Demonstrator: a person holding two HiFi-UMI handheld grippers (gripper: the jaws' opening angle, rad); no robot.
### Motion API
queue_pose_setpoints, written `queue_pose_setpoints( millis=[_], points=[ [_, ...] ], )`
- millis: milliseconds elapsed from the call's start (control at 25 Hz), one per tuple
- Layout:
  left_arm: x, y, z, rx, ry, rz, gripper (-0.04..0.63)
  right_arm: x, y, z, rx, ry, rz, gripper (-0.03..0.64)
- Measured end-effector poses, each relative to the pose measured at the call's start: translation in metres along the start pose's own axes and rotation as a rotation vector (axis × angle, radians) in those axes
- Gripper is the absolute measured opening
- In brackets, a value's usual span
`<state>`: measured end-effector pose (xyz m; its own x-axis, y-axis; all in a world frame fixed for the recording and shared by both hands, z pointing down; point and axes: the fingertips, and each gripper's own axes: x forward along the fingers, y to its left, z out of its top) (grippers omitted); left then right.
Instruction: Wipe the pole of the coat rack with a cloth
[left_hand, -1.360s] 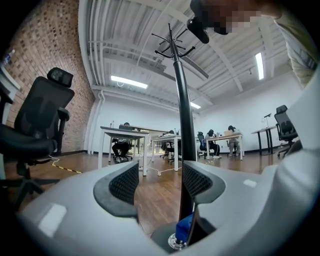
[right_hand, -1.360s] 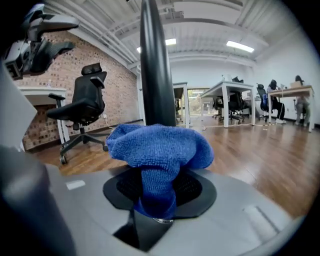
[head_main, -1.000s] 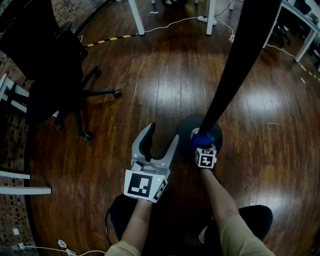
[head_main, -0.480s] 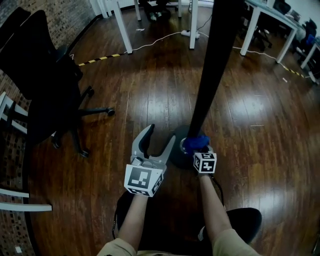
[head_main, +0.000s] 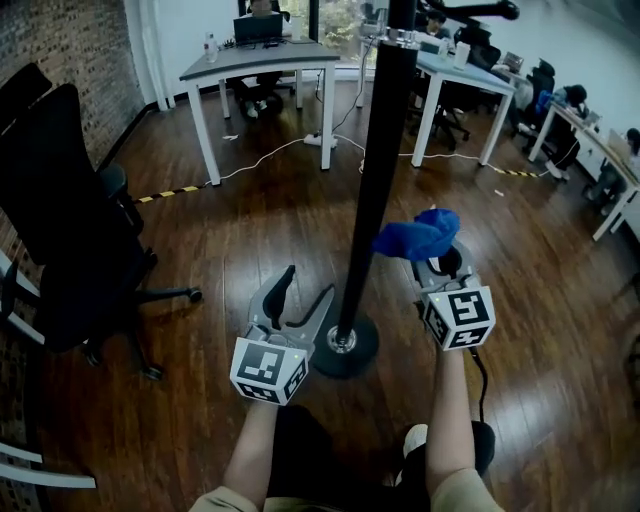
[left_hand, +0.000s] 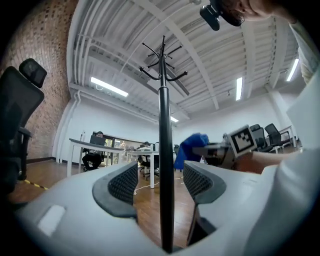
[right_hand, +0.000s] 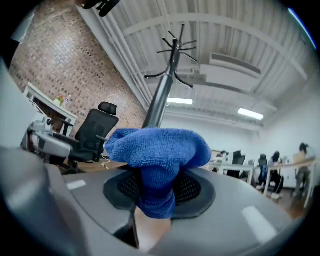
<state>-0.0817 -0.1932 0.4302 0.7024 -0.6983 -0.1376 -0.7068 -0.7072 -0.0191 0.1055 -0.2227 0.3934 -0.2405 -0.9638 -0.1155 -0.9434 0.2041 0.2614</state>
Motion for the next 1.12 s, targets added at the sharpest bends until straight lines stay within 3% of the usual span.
queue_pose_setpoints(
  millis=[240,440,720,920,1120],
  points=[
    [0.002,-0.011,0.022,0.008,-0.021,-0.065,0.259,0.020,-0.001,0.188,-0.386,-0.136,-0.007,0.149],
    [-0.006,-0.007,0.037,-0.002,-0.058,-0.081,0.258,0.058,0.046,0.263,-0.810,-0.101,-0.015,0.149],
    [-0.045,0.025,0.041,-0.035,-0.083,-0.019,0.249,0.129,0.058,0.246,-1.364,0.336,0.001,0.147],
    [-0.077,0.045,0.028,-0.049,-0.066,0.023,0.249,0.145,0.048,0.214,-1.549,0.586,0.093,0.144],
    [-0.100,0.054,0.015,-0.053,-0.058,0.045,0.249,0.136,0.052,0.182,-1.627,0.730,0.233,0.140]
  ],
)
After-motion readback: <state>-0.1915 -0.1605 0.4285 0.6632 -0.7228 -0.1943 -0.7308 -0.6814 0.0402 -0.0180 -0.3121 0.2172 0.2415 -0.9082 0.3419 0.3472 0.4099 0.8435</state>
